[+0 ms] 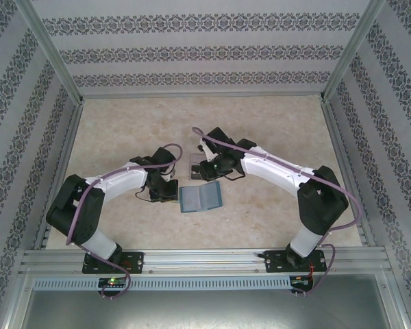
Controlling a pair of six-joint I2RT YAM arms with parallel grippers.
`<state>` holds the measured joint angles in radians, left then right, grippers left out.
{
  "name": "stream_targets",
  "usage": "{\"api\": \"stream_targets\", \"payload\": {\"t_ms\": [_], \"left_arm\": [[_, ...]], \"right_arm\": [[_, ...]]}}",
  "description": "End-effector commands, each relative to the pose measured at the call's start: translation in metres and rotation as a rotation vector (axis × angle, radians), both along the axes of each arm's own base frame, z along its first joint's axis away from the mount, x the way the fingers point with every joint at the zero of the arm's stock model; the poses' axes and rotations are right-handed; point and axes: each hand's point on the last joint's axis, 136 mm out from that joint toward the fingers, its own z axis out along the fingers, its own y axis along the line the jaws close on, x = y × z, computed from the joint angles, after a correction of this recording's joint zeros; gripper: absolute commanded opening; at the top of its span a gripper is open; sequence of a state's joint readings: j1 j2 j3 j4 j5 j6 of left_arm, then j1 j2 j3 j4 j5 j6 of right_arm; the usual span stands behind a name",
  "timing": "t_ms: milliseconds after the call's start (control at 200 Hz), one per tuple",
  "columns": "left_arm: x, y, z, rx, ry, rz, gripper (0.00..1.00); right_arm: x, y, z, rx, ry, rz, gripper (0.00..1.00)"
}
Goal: Take the credit cards out of the card holder
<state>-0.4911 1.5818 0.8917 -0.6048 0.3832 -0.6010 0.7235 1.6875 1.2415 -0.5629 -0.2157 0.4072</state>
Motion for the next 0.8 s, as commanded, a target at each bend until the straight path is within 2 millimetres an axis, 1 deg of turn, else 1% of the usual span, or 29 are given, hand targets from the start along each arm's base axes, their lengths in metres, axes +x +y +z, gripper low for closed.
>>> {"api": "stream_targets", "payload": {"t_ms": [0,175,340,420,654,794], "left_arm": [[0.004,0.001,-0.005,0.023,-0.031,-0.032,0.08],[0.001,0.011,-0.013,0.075,-0.026,-0.034,0.08],[-0.004,0.014,-0.020,0.087,-0.013,-0.036,0.07],[-0.006,0.015,-0.021,0.085,-0.008,-0.033,0.07],[-0.013,0.017,-0.026,0.080,0.002,-0.031,0.07],[-0.012,0.014,-0.028,0.065,0.003,-0.030,0.07]], "right_arm": [[-0.012,0.028,0.007,0.178,0.089,-0.108,0.18],[-0.027,0.044,-0.009,0.191,0.161,-0.114,0.22],[-0.033,0.057,-0.025,0.180,0.202,-0.127,0.24],[-0.037,0.065,-0.029,0.188,0.214,-0.123,0.26],[-0.046,0.076,-0.050,0.173,0.265,-0.117,0.28],[-0.052,0.080,-0.063,0.160,0.294,-0.115,0.28]]}}
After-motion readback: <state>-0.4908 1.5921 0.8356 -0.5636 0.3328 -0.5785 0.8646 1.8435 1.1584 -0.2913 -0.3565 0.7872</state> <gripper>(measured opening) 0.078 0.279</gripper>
